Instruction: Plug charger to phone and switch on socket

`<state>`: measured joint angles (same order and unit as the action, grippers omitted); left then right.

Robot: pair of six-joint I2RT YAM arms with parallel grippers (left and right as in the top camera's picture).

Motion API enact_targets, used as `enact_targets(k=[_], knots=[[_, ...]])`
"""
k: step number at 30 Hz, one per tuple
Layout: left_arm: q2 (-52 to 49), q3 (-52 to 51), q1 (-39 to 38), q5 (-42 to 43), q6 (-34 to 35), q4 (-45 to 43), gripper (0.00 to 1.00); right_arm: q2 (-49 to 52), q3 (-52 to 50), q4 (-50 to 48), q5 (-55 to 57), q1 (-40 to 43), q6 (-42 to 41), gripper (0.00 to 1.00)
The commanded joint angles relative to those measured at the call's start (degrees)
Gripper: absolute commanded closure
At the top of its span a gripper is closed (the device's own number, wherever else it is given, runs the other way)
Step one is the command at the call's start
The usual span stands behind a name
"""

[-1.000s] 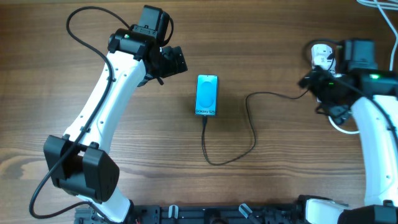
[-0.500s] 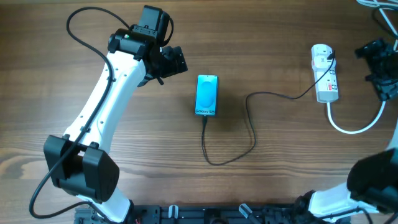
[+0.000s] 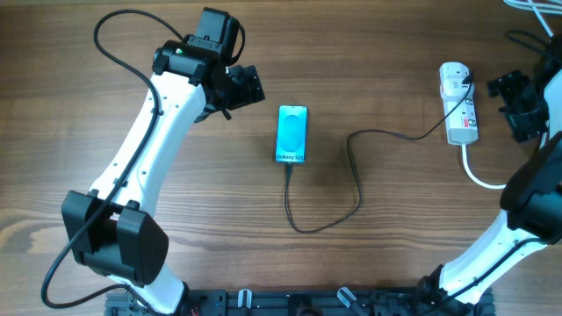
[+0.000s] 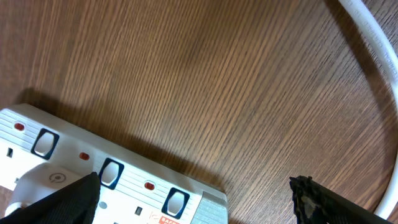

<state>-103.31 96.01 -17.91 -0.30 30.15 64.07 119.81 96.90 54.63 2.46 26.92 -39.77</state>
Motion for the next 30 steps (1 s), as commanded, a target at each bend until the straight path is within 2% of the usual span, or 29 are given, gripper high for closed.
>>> enact_targets(k=[1, 9, 13, 26, 30], knots=[[-0.72, -0.42, 0.04, 0.26, 0.74, -0.15, 0.0, 1.84, -0.02, -1.4, 1.66, -2.29, 2.45, 0.0], [-0.72, -0.42, 0.04, 0.26, 0.76, -0.15, 0.0, 4.39, -0.07, -2.16, 2.49, -3.28, 1.07, 0.0], [-0.72, -0.42, 0.04, 0.26, 0.74, -0.15, 0.0, 4.5, -1.29, -3.63, 2.58, -3.23, 5.38, 0.0], [-0.72, -0.42, 0.04, 0.26, 0.74, -0.15, 0.0, 4.5, -3.3, -4.72, 1.97, -1.55, 8.5, 0.0], [-0.72, -0.42, 0.02, 0.26, 0.74, -0.15, 0.0, 4.5, -3.3, -5.79, -2.16, -1.55, 11.72, 0.0]])
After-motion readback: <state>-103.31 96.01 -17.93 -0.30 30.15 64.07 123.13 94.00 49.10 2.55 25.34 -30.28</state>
